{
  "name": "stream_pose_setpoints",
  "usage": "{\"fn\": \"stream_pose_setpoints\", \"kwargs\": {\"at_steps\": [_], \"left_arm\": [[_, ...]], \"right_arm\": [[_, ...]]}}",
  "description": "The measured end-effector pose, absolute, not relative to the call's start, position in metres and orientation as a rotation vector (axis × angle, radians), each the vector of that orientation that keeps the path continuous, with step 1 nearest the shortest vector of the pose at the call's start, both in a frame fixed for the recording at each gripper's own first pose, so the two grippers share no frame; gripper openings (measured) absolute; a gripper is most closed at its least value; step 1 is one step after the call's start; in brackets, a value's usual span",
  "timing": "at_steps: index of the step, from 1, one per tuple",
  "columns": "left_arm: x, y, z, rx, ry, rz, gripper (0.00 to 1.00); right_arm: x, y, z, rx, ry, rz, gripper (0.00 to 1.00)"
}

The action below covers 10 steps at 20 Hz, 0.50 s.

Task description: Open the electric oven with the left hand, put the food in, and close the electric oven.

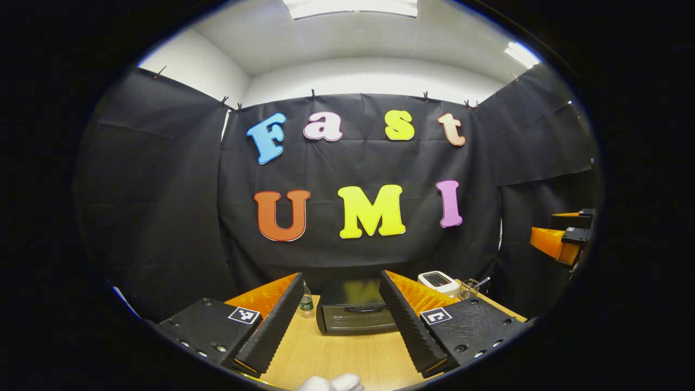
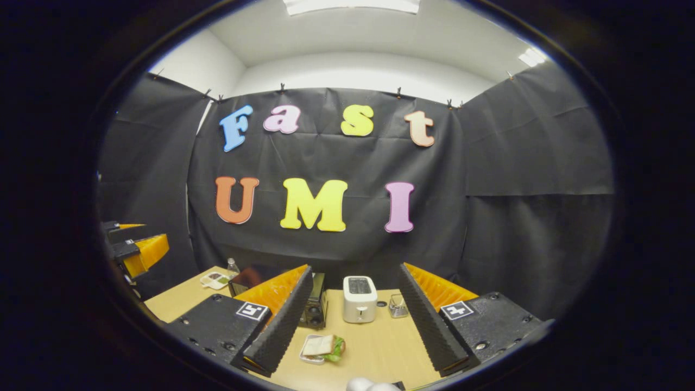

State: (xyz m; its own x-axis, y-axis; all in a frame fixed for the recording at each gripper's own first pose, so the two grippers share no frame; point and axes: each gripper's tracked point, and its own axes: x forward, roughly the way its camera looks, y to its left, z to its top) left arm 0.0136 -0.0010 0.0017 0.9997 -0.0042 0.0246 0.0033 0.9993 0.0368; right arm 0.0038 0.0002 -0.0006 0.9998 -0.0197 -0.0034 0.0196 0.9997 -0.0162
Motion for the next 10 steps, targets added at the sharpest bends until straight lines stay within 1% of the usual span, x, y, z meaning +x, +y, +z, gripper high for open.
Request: {"fn": "stream_pose_setpoints", "kwargs": {"at_steps": [1,2,4,5,6,7,8,9,10], "left_arm": [[0.014,0.0,0.001,0.035,-0.025,-0.004,0.92],[0.015,0.0,0.001,0.032,-0.025,-0.002,0.92],[0.017,0.0,-0.003,0.032,-0.02,-0.002,0.92],[0.018,0.0,-0.004,0.033,-0.018,0.0,0.92],[0.02,0.0,-0.004,0.036,-0.019,0.003,0.92],[0.022,0.001,-0.007,0.041,-0.018,0.008,0.92],[0.026,0.001,-0.011,0.045,-0.016,0.009,0.92],[0.029,0.0,-0.016,0.044,-0.007,0.007,0.92],[0.032,-0.001,-0.021,0.041,-0.008,0.009,0.92]], "right_arm": [[0.004,0.001,-0.001,-0.017,0.006,-0.019,0.92],[0.005,0.001,-0.001,-0.017,0.004,-0.016,1.0],[0.007,0.001,-0.001,-0.018,0.001,-0.013,1.0],[0.008,0.002,-0.001,-0.019,0.0,-0.011,0.92],[0.007,0.003,-0.002,-0.021,0.001,-0.007,0.92],[0.007,0.003,-0.002,-0.021,0.001,-0.005,1.0],[0.008,0.003,-0.003,-0.023,0.0,-0.003,0.92],[0.009,0.004,-0.002,-0.022,-0.005,-0.002,1.0],[0.009,0.003,-0.004,-0.023,-0.005,-0.003,0.92]]}}
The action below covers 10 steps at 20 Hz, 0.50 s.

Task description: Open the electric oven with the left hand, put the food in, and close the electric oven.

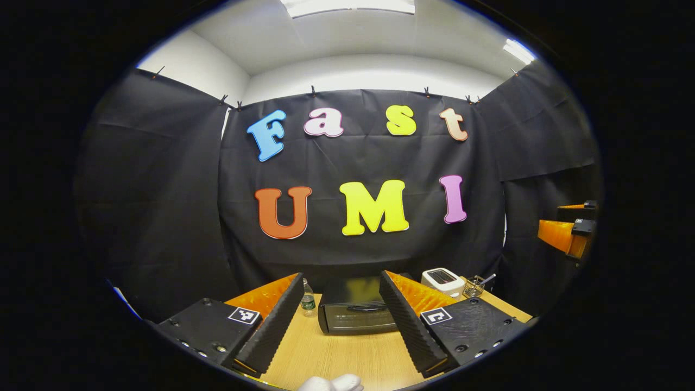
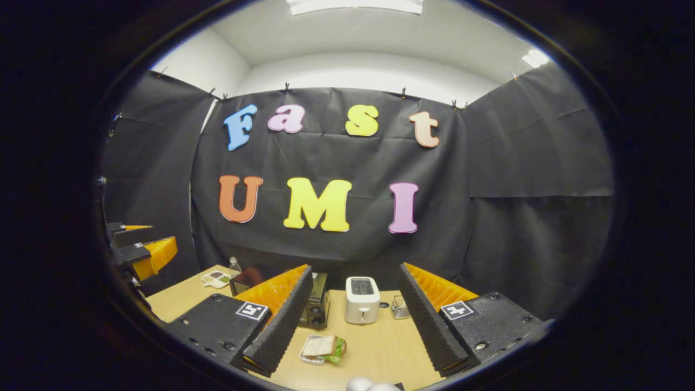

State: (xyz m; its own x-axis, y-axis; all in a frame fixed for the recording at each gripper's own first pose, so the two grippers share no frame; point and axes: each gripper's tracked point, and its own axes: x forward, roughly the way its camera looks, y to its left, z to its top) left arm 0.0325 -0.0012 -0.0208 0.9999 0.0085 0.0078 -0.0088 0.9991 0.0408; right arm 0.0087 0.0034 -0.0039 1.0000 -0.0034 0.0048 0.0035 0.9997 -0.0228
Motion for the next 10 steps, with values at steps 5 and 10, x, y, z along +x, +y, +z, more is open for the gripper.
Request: {"fn": "stream_pose_setpoints", "kwargs": {"at_steps": [5,10], "left_arm": [[0.081,-0.01,-0.053,0.016,0.031,0.004,0.93],[0.16,-0.036,-0.107,0.021,0.125,-0.038,0.94]], "right_arm": [[0.01,-0.002,-0.004,-0.021,-0.007,-0.004,1.0],[0.011,-0.026,-0.004,-0.061,0.006,-0.054,1.0]]}}
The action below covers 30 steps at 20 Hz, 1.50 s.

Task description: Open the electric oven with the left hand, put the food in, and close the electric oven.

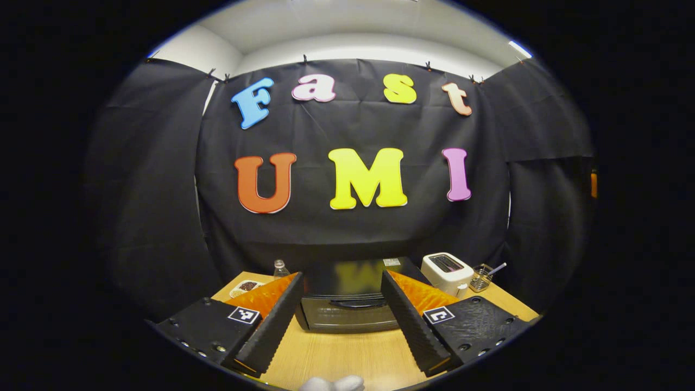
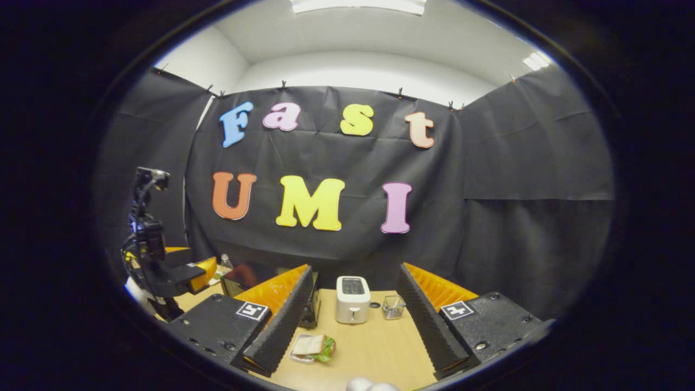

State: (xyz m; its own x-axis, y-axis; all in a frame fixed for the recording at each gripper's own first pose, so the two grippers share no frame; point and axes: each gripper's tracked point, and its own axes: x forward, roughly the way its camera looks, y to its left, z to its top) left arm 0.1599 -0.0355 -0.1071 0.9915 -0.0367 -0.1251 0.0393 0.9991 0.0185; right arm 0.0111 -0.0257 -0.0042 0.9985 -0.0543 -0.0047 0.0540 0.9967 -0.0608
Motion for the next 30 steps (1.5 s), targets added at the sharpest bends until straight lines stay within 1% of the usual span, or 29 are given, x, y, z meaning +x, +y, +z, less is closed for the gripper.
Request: {"fn": "stream_pose_setpoints", "kwargs": {"at_steps": [1,2,3,4,8,11,12,13,14,15,16,17,22,28,29,30], "left_arm": [[0.174,-0.041,-0.123,0.024,0.16,-0.038,0.94],[0.186,-0.045,-0.134,0.024,0.177,-0.047,0.94],[0.202,-0.051,-0.15,0.017,0.205,-0.051,0.94],[0.214,-0.057,-0.167,0.009,0.249,-0.058,0.94],[0.257,-0.072,-0.231,-0.014,0.368,-0.062,0.94],[0.284,-0.07,-0.256,0.015,0.396,-0.048,0.95],[0.292,-0.068,-0.26,0.025,0.402,-0.041,0.88],[0.295,-0.07,-0.271,0.021,0.428,-0.04,0.88],[0.298,-0.069,-0.275,0.027,0.435,-0.039,0.96],[0.302,-0.071,-0.273,0.025,0.428,-0.051,0.98],[0.3,-0.071,-0.275,0.028,0.449,-0.049,0.87],[0.297,-0.07,-0.274,0.03,0.445,-0.052,0.97],[0.281,-0.07,-0.277,0.035,0.47,-0.063,0.98],[0.238,-0.07,-0.288,0.03,0.494,-0.071,0.98],[0.229,-0.069,-0.291,0.029,0.503,-0.072,0.98],[0.221,-0.069,-0.296,0.028,0.51,-0.074,0.98]], "right_arm": [[0.011,-0.032,-0.004,-0.069,0.01,-0.067,1.0],[0.011,-0.038,-0.005,-0.077,0.015,-0.084,0.92],[0.013,-0.043,-0.007,-0.083,0.023,-0.097,0.92],[0.014,-0.049,-0.011,-0.087,0.035,-0.111,1.0],[0.016,-0.068,-0.021,-0.109,0.068,-0.16,1.0],[0.017,-0.075,-0.027,-0.123,0.088,-0.183,1.0],[0.019,-0.077,-0.029,-0.122,0.099,-0.187,1.0],[0.021,-0.079,-0.032,-0.121,0.108,-0.19,1.0],[0.022,-0.078,-0.033,-0.118,0.113,-0.189,0.92],[0.025,-0.077,-0.034,-0.115,0.119,-0.186,0.92],[0.028,-0.075,-0.036,-0.113,0.125,-0.18,0.92],[0.03,-0.074,-0.037,-0.109,0.128,-0.174,0.92],[0.038,-0.065,-0.041,-0.095,0.128,-0.143,0.92],[0.034,-0.057,-0.055,-0.102,0.15,-0.118,0.92],[0.032,-0.057,-0.056,-0.102,0.154,-0.119,1.0],[0.03,-0.057,-0.058,-0.1,0.156,-0.117,1.0]]}}
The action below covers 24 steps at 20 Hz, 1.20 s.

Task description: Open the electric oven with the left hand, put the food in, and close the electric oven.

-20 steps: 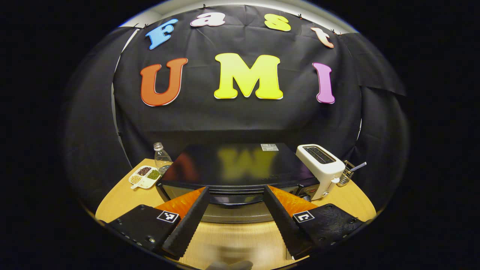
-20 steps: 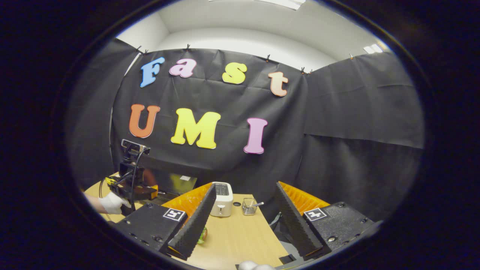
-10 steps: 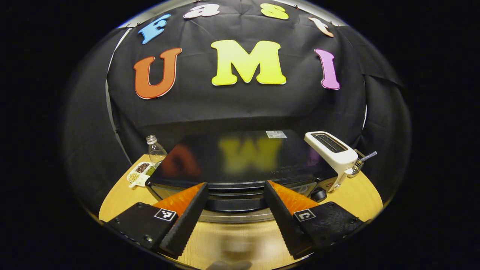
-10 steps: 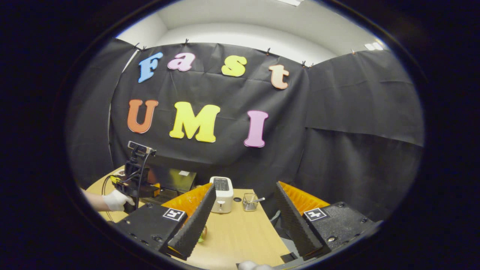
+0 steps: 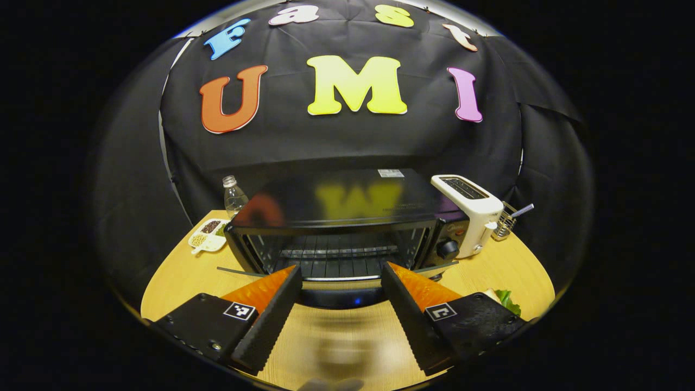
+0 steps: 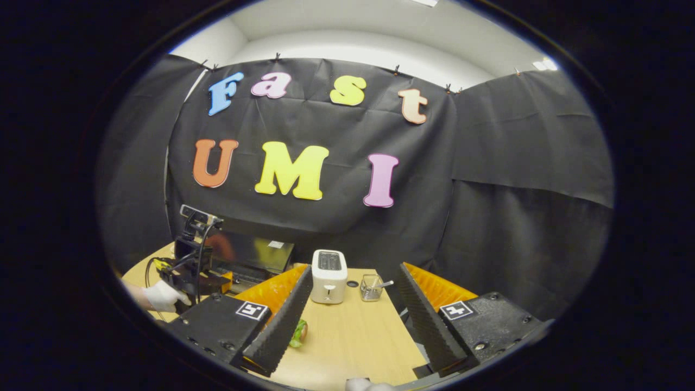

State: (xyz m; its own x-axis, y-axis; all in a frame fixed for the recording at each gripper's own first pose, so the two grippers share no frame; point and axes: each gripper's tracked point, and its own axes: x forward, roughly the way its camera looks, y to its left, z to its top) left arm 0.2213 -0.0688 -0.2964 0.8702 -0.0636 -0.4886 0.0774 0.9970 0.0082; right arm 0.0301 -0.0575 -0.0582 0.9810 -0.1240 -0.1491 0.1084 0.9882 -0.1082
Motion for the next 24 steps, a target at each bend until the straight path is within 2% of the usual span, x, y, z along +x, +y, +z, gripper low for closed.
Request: {"fn": "stream_pose_setpoints", "kwargs": {"at_steps": [1,2,4,5,9,10,12,13,21,22,23,24], "left_arm": [[0.212,-0.069,-0.301,0.027,0.517,-0.074,0.98],[0.204,-0.069,-0.305,0.029,0.528,-0.076,0.98],[0.187,-0.069,-0.317,0.026,0.554,-0.075,0.97],[0.181,-0.068,-0.321,0.028,0.563,-0.074,0.97],[0.157,-0.067,-0.348,0.025,0.628,-0.073,0.97],[0.151,-0.068,-0.353,0.026,0.643,-0.073,0.97],[0.141,-0.068,-0.369,0.025,0.68,-0.074,0.97],[0.137,-0.069,-0.377,0.025,0.703,-0.072,0.97],[0.124,-0.067,-0.428,-0.009,0.862,-0.065,0.96],[0.123,-0.067,-0.433,-0.013,0.876,-0.062,1.0],[0.123,-0.067,-0.433,-0.006,0.876,-0.065,0.96],[0.123,-0.068,-0.433,0.003,0.873,-0.07,0.96]], "right_arm": [[0.028,-0.058,-0.061,-0.098,0.16,-0.117,1.0],[0.026,-0.057,-0.063,-0.095,0.163,-0.115,0.92],[0.021,-0.057,-0.067,-0.093,0.173,-0.112,0.92],[0.018,-0.057,-0.069,-0.094,0.176,-0.112,1.0],[0.009,-0.06,-0.076,-0.096,0.188,-0.117,1.0],[0.007,-0.061,-0.078,-0.096,0.194,-0.119,0.92],[0.003,-0.064,-0.082,-0.096,0.203,-0.125,0.92],[0.002,-0.065,-0.085,-0.097,0.209,-0.127,1.0],[-0.007,-0.075,-0.091,-0.115,0.234,-0.148,1.0],[-0.006,-0.075,-0.092,-0.117,0.237,-0.151,1.0],[-0.005,-0.075,-0.095,-0.12,0.245,-0.151,1.0],[-0.005,-0.075,-0.097,-0.12,0.251,-0.152,0.92]]}}
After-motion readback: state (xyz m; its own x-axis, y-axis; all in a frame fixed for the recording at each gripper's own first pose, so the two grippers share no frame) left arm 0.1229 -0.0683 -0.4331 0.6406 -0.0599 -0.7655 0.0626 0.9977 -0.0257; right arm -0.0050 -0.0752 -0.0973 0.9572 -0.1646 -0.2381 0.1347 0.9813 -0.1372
